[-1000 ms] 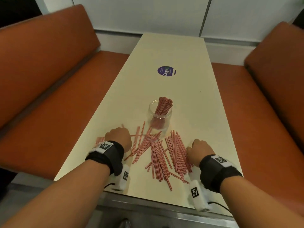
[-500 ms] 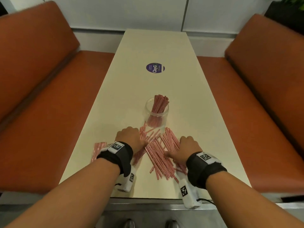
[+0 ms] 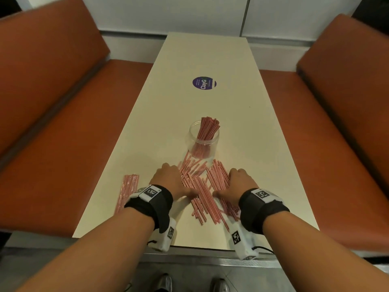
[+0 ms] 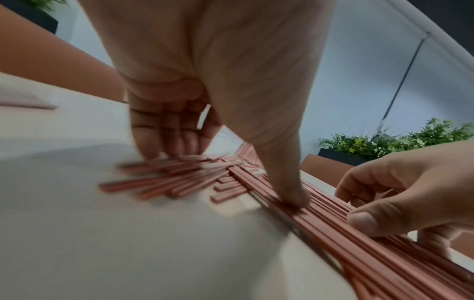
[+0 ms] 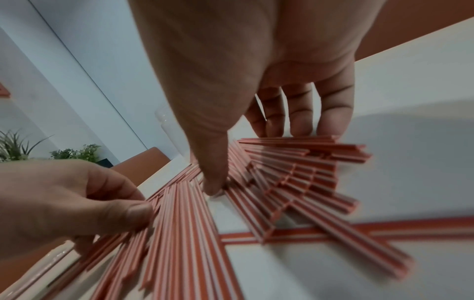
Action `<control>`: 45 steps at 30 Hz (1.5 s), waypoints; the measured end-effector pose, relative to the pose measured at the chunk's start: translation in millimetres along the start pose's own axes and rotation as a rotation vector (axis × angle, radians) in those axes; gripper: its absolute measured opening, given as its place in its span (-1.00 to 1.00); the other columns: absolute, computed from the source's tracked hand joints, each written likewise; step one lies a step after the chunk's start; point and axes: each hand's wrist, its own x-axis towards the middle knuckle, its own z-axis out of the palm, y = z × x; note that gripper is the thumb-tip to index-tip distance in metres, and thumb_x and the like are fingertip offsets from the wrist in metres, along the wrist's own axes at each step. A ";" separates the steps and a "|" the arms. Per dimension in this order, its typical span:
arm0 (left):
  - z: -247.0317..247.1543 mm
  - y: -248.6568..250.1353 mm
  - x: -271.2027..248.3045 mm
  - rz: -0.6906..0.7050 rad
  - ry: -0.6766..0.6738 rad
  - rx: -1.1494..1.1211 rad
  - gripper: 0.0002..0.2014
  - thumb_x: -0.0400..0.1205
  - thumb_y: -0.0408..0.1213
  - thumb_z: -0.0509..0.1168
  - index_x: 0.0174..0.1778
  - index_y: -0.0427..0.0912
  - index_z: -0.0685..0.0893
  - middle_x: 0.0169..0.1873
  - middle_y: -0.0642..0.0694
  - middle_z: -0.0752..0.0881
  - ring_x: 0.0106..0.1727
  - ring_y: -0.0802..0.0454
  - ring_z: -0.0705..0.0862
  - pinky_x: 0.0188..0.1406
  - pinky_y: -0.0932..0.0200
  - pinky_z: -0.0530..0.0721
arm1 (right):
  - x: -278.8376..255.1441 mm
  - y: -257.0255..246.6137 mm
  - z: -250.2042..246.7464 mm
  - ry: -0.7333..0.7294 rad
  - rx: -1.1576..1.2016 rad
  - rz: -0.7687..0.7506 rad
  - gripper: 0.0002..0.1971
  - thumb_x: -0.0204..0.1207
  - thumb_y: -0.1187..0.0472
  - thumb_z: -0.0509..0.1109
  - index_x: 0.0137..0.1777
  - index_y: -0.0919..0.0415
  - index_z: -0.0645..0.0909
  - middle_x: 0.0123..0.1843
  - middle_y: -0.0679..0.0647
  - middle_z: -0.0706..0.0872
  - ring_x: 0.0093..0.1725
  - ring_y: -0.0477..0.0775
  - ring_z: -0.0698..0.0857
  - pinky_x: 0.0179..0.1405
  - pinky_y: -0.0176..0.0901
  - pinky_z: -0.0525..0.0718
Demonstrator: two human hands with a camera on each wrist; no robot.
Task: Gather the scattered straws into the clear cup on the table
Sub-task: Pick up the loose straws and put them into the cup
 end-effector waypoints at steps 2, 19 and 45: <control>2.1 -1.0 -1.5 0.028 0.019 0.008 -0.33 0.34 0.30 0.45 0.13 -0.17 0.55 0.10 -0.13 0.55 0.06 -0.10 0.62 0.09 0.02 0.66 | 0.4 0.6 -0.8 -0.003 -0.007 -0.020 -0.27 0.29 -0.24 0.52 0.36 0.13 0.44 0.26 0.13 0.54 0.17 0.14 0.64 0.18 0.04 0.68; -6.9 8.4 0.3 -0.001 0.024 0.093 -0.83 0.62 -0.26 0.26 -0.11 -0.27 0.70 -0.19 -0.15 0.71 -0.19 -0.13 0.70 -0.27 0.14 0.59 | 1.2 -4.0 -6.7 0.015 -0.081 -0.042 -0.70 0.56 0.03 0.28 0.17 0.20 0.55 0.08 0.16 0.69 -0.09 0.14 0.65 -0.17 -0.10 0.59; -18.6 -19.3 4.7 -0.027 -0.040 -0.677 -0.88 0.73 -0.33 0.04 0.00 -0.24 0.47 -0.31 -0.10 0.51 -0.26 -0.09 0.51 -0.25 0.05 0.50 | 7.6 -10.6 -36.0 0.033 0.140 0.075 -0.70 0.64 0.32 0.16 0.34 0.39 0.40 0.27 0.31 0.63 0.22 0.30 0.65 0.02 -0.05 0.56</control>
